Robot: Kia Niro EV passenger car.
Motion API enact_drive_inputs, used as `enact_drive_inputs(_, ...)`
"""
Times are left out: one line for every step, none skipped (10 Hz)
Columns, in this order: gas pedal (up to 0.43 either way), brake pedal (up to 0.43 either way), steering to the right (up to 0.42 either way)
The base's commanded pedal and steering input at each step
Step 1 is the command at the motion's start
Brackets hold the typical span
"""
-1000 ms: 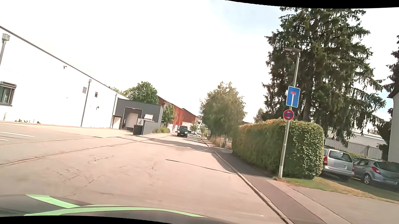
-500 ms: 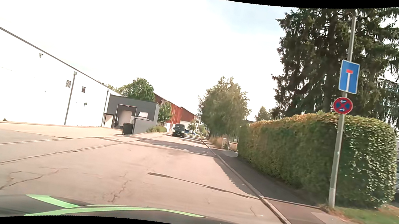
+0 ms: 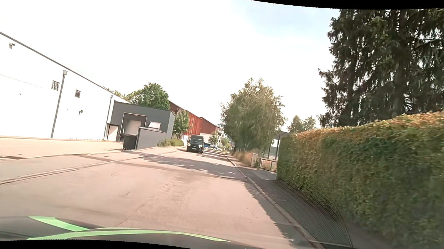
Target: Follow the waypoints while adhering to traffic rules and regulations
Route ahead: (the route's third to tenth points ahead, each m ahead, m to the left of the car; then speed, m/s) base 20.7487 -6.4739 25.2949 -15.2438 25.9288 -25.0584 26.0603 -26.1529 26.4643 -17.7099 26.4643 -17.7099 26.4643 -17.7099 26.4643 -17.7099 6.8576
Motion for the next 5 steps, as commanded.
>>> enact_drive_inputs(0.0, 0.073, -0.005)
enact_drive_inputs(0.0, 0.073, -0.005)
enact_drive_inputs(0.0, 0.073, -0.005)
enact_drive_inputs(0.0, 0.079, -0.005)
enact_drive_inputs(0.0, 0.122, -0.004)
